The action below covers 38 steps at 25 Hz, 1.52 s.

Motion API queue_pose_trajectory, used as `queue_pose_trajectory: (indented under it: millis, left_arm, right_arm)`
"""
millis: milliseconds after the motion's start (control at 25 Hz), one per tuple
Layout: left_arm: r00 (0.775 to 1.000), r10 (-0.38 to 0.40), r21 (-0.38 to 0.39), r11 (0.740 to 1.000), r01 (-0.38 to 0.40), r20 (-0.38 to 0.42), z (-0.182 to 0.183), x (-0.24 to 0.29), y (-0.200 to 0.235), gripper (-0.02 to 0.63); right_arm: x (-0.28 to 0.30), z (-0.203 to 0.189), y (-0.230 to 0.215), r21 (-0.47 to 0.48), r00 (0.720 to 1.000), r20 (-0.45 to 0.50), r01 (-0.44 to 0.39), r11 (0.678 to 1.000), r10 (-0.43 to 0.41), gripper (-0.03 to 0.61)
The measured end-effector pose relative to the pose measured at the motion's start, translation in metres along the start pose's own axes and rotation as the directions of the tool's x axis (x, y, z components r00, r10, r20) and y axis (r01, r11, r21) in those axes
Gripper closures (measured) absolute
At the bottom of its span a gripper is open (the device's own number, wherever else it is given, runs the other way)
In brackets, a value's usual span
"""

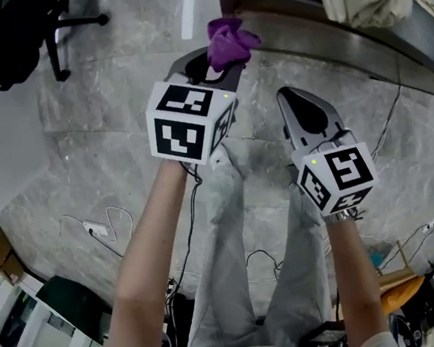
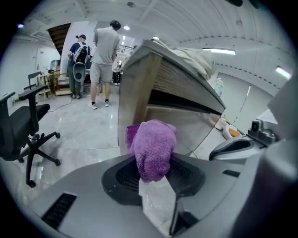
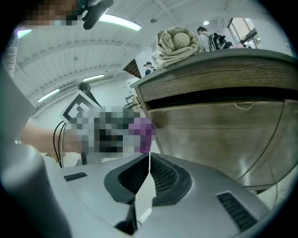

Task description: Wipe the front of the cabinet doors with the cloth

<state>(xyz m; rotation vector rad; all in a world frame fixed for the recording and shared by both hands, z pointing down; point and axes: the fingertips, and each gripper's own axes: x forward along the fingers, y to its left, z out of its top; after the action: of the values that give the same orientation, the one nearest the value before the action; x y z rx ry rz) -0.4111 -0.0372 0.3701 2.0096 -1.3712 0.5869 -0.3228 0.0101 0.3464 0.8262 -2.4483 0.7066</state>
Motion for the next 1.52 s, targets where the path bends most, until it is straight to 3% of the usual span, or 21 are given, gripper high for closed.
queue_pose_trajectory:
  millis: [240, 360, 520, 760, 1120, 1520]
  left_arm:
    - [0.996, -0.071, 0.04, 0.997, 0.073, -0.045, -0.026, 0.047, -0.112, 0.477]
    - [0.992, -0.114, 0.025, 0.993, 0.116, -0.053, -0.03, 0.089, -0.177, 0.477]
    - [0.978, -0.192, 0.065, 0.978, 0.197, -0.078, -0.029, 0.144, -0.26, 0.477]
    - [0.974, -0.203, 0.112, 0.97, 0.214, -0.097, -0.012, 0.193, -0.305, 0.477]
    - [0.979, -0.187, 0.04, 0.981, 0.19, -0.078, 0.008, 0.21, -0.279, 0.476]
    - [0.996, -0.052, -0.046, 0.998, 0.049, -0.076, -0.014, 0.143, -0.139, 0.477]
  right_arm:
    - [-0.065, -0.046, -0.048, 0.002, 0.999, -0.039, -0.006, 1.0, 0.006, 0.549]
    - [-0.108, -0.072, -0.095, 0.009, 0.998, -0.064, 0.022, 1.0, -0.021, 0.549]
    - [-0.157, -0.095, -0.161, 0.044, 0.994, -0.075, 0.082, 0.996, -0.079, 0.549]
    - [-0.191, -0.108, -0.223, 0.113, 0.991, -0.038, 0.133, 0.985, -0.13, 0.549]
    - [-0.184, -0.108, -0.238, 0.096, 0.989, -0.046, 0.142, 0.985, -0.139, 0.549]
    - [-0.114, -0.084, -0.168, 0.077, 0.995, -0.043, 0.091, 0.993, -0.088, 0.549]
